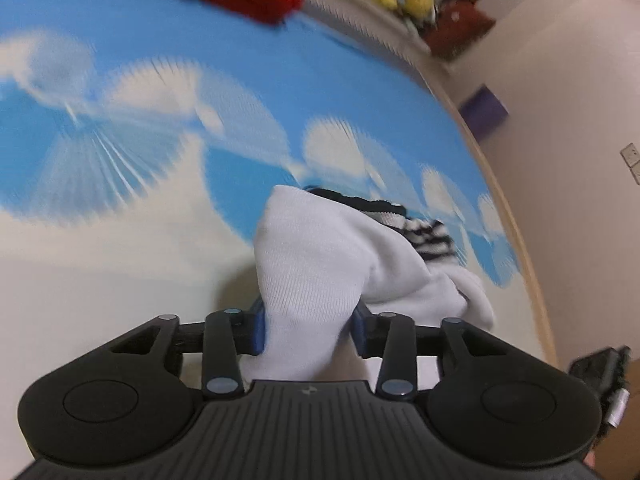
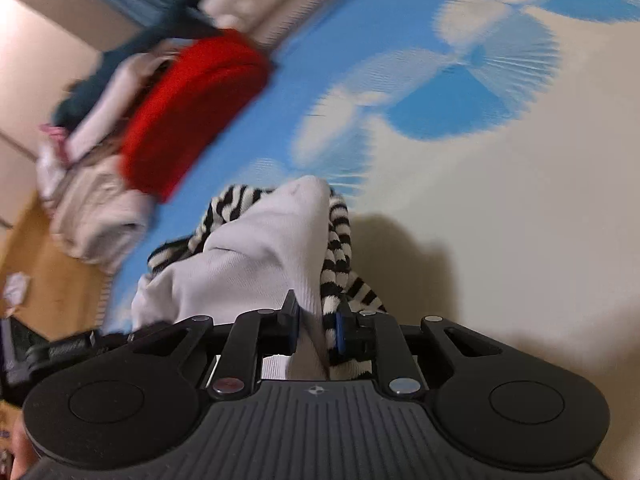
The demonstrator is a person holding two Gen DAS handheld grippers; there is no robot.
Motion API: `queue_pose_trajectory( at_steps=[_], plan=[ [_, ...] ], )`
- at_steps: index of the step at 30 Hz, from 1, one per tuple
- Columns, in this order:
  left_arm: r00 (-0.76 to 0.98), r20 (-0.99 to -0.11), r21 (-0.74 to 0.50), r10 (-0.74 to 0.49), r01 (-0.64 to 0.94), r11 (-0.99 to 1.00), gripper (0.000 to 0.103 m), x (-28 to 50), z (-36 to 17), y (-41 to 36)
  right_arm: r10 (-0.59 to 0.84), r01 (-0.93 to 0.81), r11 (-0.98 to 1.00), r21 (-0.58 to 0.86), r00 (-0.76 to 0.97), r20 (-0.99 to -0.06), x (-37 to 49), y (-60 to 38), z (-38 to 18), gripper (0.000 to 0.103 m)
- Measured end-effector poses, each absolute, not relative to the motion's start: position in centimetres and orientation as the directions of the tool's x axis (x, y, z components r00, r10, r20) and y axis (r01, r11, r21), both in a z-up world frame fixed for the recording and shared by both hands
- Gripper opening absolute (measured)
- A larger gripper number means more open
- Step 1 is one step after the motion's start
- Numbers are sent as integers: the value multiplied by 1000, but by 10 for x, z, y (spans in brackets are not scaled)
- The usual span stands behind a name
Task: Fold small clothes
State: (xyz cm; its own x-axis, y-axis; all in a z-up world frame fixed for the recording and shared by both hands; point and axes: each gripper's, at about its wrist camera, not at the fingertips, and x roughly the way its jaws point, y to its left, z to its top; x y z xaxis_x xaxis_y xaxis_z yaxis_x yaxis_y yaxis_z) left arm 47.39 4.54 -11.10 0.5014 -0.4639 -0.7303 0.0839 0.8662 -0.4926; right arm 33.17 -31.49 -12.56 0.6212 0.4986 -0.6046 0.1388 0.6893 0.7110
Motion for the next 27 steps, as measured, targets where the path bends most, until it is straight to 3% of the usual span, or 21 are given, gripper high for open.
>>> queue_pose_trajectory(
  at_steps=[2, 4, 6, 9, 13, 16, 19, 20, 22, 27],
  plan=[
    [540, -743, -441, -395, 50, 896, 62, 477, -102, 65, 517, 91, 693, 715, 628, -582, 340, -290, -121, 17],
    [600, -730, -395, -327, 20, 918, 65, 472, -94, 83, 518, 72, 703, 708, 630, -578, 350, -271, -121, 17],
    [587, -732, -401, -346, 39, 915, 66, 467, -92, 91, 502, 67, 722, 689, 634, -588, 359, -258, -124, 17],
    [456, -789, -415, -412, 99, 904, 65, 458, -111, 84, 425, 109, 779, 618, 632, -648, 376, -250, -133, 17],
    [292, -904, -259, -312, 207, 943, 67, 443, -160, 54, 373, 178, 786, 593, 629, -683, 393, -257, -149, 17],
    [256, -919, -238, -301, 249, 939, 67, 434, -169, 46, 350, 193, 793, 578, 633, -690, 400, -256, -155, 17],
    [304, -893, -291, -332, 175, 941, 67, 439, -150, 64, 357, 183, 810, 557, 600, -716, 402, -252, -156, 24],
    [328, -876, -322, -353, 146, 935, 67, 440, -143, 72, 369, 187, 798, 573, 599, -710, 400, -255, -154, 29],
    [357, -853, -363, -380, 119, 924, 69, 443, -135, 82, 371, 197, 771, 605, 634, -679, 398, -264, -144, 31],
    [333, -873, -351, -358, 81, 933, 70, 449, -147, 82, 414, 168, 730, 662, 662, -625, 412, -271, -148, 40]
  ],
)
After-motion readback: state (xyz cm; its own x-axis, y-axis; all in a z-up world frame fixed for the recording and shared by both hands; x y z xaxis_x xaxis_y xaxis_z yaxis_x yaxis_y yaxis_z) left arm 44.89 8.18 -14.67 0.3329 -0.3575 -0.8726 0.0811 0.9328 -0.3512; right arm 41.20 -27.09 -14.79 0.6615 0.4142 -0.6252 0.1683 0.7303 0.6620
